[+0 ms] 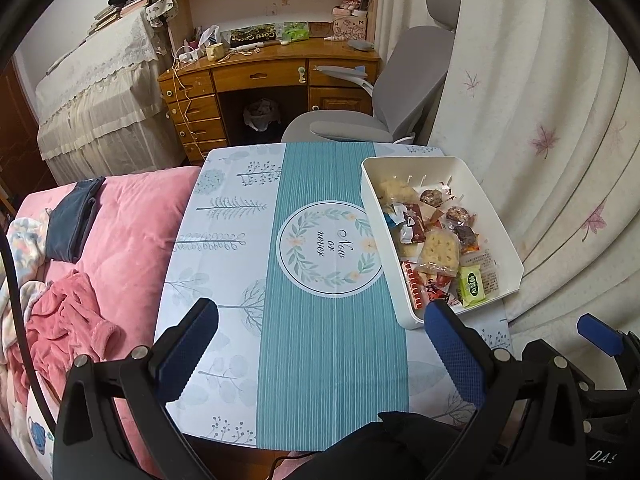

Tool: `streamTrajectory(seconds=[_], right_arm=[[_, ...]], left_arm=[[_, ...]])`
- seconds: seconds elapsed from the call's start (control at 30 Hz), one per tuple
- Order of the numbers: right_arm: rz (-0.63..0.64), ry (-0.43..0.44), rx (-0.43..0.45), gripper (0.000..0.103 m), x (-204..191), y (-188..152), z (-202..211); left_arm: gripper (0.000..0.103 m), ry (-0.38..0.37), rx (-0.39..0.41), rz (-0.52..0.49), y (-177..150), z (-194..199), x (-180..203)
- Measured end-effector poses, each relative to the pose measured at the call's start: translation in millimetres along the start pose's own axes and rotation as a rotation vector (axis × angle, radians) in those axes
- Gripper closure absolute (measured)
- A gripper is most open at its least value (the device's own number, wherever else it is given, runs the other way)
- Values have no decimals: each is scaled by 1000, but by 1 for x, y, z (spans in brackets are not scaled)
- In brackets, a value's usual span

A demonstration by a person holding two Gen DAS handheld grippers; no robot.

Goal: Organize snacks

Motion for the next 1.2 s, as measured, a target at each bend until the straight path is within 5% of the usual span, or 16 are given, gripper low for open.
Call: streamTrajectory(seconds=[1.2], right_arm=[[-21, -6, -18, 0, 19, 3, -4]], left_arm=[[1, -15, -9, -32, 3, -9, 17]])
Point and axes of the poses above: each gripper's, at about its wrist camera, not at the fingertips, and z roughly against the way its jaws point, x to its right, y to its top, the point moved 8 cm from there along -z, roughly the way its jaws point, and after that the axes turned 8 degrees about y, right-handed, at the moved point
